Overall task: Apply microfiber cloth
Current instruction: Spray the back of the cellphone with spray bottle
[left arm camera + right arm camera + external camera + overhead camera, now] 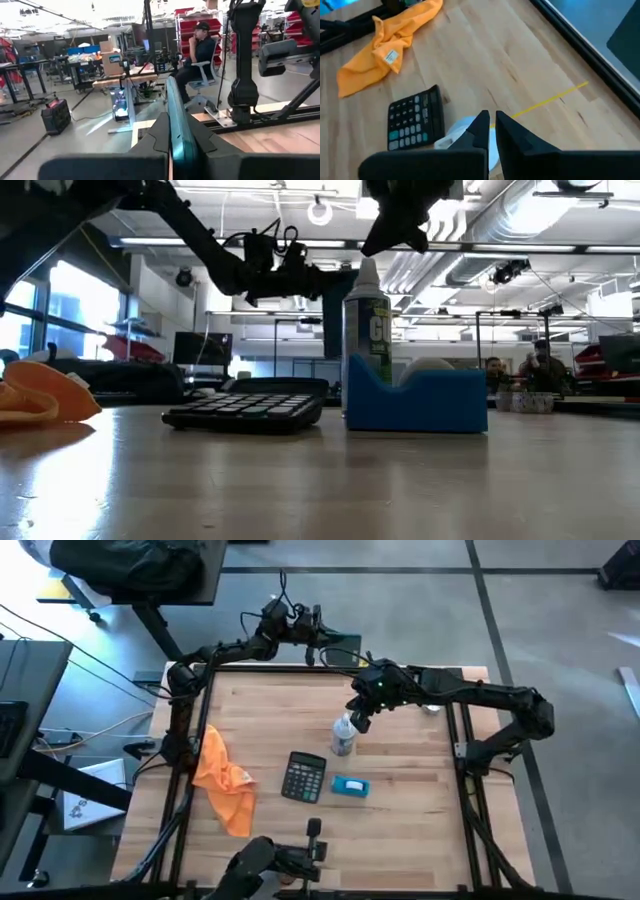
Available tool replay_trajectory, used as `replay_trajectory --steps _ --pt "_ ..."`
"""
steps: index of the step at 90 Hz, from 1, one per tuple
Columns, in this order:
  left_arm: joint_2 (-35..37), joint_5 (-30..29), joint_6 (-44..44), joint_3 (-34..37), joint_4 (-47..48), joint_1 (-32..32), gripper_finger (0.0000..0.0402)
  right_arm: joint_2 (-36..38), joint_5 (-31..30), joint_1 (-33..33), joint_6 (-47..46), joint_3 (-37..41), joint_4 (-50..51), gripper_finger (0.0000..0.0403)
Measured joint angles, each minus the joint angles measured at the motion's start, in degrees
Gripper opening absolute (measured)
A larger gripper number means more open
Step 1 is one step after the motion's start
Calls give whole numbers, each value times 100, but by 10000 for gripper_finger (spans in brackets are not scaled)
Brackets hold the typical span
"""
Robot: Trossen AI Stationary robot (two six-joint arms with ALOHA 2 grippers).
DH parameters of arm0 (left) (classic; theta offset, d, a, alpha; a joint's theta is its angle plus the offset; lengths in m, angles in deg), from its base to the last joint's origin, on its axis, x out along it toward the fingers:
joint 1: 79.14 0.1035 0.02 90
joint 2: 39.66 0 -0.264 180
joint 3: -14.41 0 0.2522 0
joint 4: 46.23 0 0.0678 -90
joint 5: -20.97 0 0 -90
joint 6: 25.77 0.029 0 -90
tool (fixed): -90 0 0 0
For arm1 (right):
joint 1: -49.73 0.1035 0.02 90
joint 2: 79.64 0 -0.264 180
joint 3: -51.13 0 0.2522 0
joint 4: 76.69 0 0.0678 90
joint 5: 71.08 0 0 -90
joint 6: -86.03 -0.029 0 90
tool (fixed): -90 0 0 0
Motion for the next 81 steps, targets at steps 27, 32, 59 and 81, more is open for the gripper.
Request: replay_trajectory --steps 27,32,59,81 --pt "0 -4 -1 -1 26 2 0 0 -137 57 86 0 -10 0" --pt "0 -4 -1 -2 39 2 0 -2 -147 55 86 0 -10 0" --pt "0 -7 0 0 51 1 0 -48 -245 55 191 9 32 0" --pt "0 43 -47 0 64 -4 0 -183 -279 -33 346 13 97 0"
